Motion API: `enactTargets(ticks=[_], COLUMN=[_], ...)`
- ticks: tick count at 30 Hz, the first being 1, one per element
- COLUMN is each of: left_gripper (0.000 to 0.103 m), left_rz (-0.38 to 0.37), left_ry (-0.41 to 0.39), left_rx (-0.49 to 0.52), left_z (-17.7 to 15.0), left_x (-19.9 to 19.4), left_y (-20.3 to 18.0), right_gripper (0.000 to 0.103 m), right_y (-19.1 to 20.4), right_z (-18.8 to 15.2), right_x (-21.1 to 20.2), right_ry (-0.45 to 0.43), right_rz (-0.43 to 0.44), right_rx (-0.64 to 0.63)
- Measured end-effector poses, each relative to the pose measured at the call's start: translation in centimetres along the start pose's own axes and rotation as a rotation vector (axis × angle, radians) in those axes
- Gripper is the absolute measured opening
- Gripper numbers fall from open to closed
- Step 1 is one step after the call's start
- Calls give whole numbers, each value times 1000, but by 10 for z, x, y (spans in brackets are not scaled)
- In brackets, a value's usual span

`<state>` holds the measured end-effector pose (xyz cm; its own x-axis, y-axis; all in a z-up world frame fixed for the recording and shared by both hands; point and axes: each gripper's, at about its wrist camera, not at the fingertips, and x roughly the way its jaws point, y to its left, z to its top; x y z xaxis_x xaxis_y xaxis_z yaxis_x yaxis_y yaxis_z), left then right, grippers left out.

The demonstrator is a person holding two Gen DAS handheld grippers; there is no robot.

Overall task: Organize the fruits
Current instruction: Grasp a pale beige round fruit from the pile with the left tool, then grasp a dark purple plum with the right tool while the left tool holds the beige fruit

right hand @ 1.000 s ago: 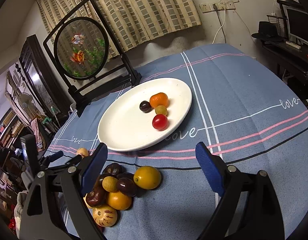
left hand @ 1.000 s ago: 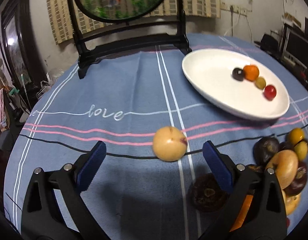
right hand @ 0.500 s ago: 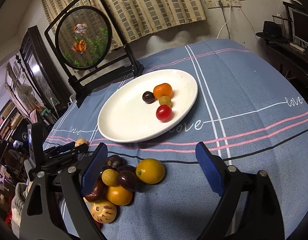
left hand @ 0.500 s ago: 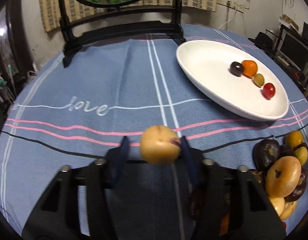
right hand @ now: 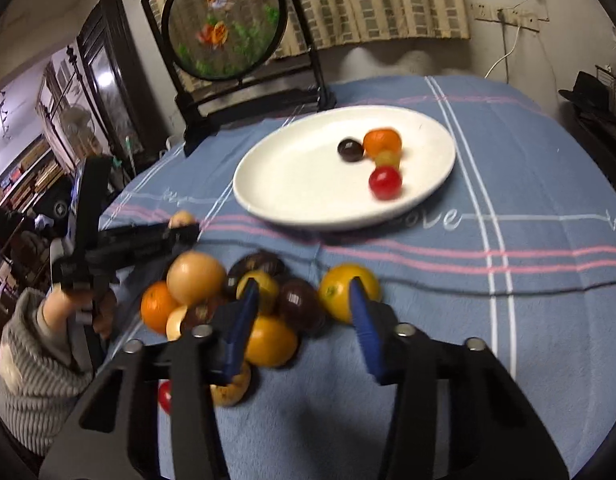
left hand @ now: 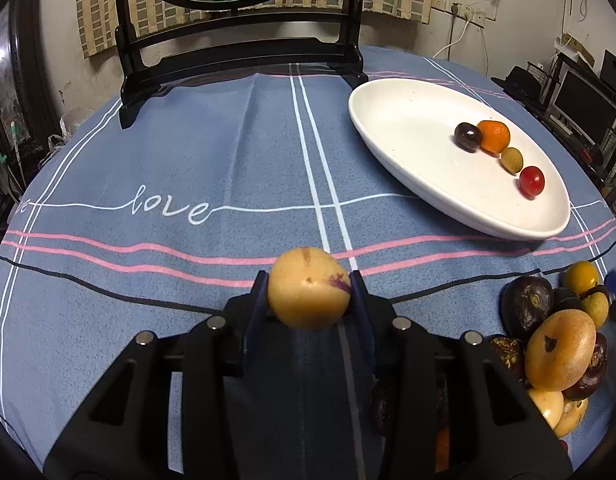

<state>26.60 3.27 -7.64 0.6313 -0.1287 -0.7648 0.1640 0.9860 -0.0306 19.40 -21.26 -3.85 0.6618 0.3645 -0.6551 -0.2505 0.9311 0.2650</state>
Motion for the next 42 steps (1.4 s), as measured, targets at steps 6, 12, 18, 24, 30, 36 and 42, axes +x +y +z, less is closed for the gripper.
enactTargets(ticks=[6,12,18,24,30,36,42], left_gripper=[41,41,41,41,41,41,41], left_rz=[4,9,7,5,-3,-38,-34], left_ry=[1,7,13,12,-2,-40,-49], left_rx=[3,7,3,2,-13,-17,0], left_z=[0,0,-1,-1,-1,1,0], left_x=[0,2,2,2,-2,-16,-17], left_y=[0,-1,0,-1,1,-2,-6], right_gripper=[36,36,27,26,26,26,26], right_y=[5,12,16,10,5,-1,-9], right_z=[-12,-8,-1,-1,-6,-5,-3], right_x=[5,11,21,18,5,-8,-13], right_ry=[26,-4,-17,-13,-23,-66,-81], right_rz=[-62,-98,-129,-100,-68,-44,-46], right_rx=[-47,-82,-147,-114,-69,-24,14])
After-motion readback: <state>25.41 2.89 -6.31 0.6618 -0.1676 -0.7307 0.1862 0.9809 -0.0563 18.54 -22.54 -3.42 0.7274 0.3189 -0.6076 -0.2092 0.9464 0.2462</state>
